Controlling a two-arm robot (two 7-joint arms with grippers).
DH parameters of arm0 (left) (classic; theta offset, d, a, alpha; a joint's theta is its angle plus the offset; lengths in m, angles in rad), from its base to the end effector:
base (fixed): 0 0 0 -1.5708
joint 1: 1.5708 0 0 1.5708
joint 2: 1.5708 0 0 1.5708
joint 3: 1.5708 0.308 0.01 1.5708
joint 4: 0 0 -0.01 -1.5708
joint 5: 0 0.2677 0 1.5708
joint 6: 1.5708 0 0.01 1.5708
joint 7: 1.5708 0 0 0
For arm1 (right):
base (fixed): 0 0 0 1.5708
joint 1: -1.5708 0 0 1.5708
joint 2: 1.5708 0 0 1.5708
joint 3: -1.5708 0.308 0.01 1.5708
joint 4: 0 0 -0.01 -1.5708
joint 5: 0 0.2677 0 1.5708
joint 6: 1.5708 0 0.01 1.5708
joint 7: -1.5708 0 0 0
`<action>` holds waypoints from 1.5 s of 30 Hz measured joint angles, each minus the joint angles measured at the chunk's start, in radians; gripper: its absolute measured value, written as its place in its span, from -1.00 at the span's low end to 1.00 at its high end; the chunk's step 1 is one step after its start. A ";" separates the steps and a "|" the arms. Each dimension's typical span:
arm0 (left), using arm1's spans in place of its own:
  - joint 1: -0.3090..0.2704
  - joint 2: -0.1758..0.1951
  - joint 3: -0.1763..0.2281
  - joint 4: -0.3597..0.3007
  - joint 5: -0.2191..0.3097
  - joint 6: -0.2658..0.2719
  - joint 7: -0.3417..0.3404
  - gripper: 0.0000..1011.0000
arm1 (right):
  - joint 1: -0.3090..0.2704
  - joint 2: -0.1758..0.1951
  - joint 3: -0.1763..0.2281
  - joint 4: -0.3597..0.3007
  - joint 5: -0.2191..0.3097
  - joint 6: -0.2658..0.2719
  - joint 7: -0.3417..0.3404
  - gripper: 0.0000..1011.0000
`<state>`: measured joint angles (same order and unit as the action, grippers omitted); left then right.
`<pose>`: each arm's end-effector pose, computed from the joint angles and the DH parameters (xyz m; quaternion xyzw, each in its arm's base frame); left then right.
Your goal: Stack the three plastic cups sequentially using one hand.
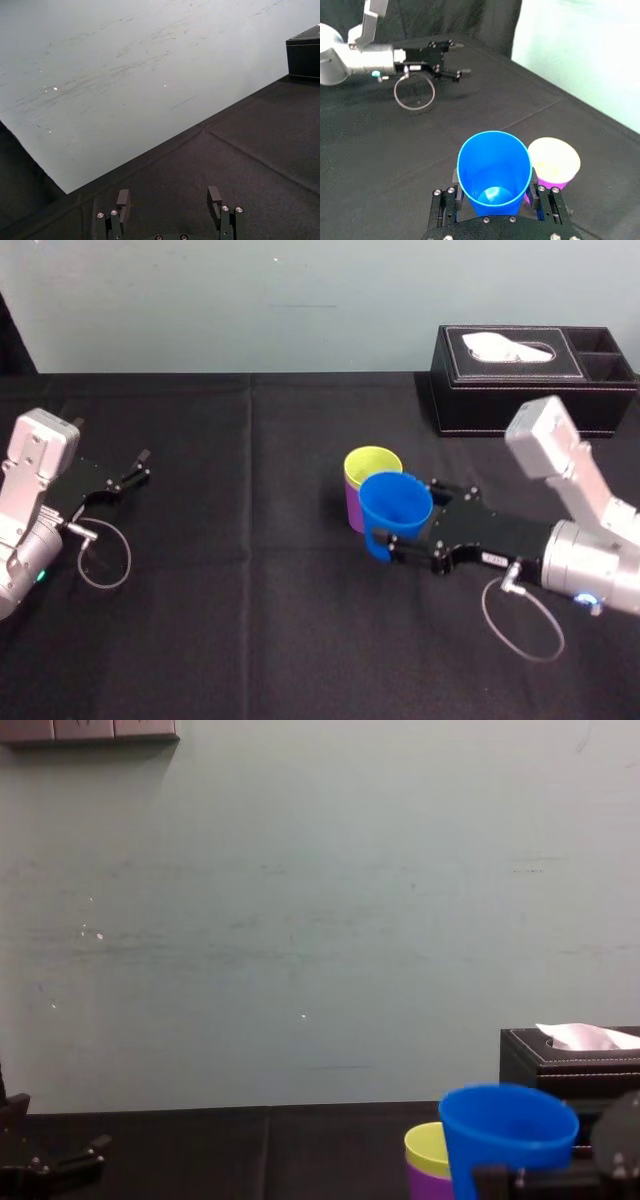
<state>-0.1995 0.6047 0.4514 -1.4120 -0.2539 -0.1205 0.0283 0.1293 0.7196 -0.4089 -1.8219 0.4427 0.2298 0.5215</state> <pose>0.3222 0.1038 -0.3089 0.1415 -0.1325 0.5799 0.7913 0.2899 -0.0803 -0.2275 -0.1575 -0.0258 -0.2990 0.9408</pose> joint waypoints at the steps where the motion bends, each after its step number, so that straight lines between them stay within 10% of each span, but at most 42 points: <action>1: 0.000 0.000 0.000 0.000 0.000 0.000 0.000 1.00 | 0.000 0.003 0.009 -0.010 0.010 0.009 -0.005 0.43; 17: 0.000 0.000 0.000 0.000 0.000 0.000 0.000 1.00 | 0.094 -0.017 0.035 -0.017 0.068 0.086 -0.052 0.43; 45: 0.000 0.000 0.000 0.000 0.000 0.000 0.000 1.00 | 0.274 -0.101 -0.070 0.173 0.044 0.122 -0.041 0.43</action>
<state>-0.1995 0.6047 0.4514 -1.4120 -0.2539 -0.1205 0.0283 0.4034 0.6191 -0.4788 -1.6489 0.4872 0.3518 0.4802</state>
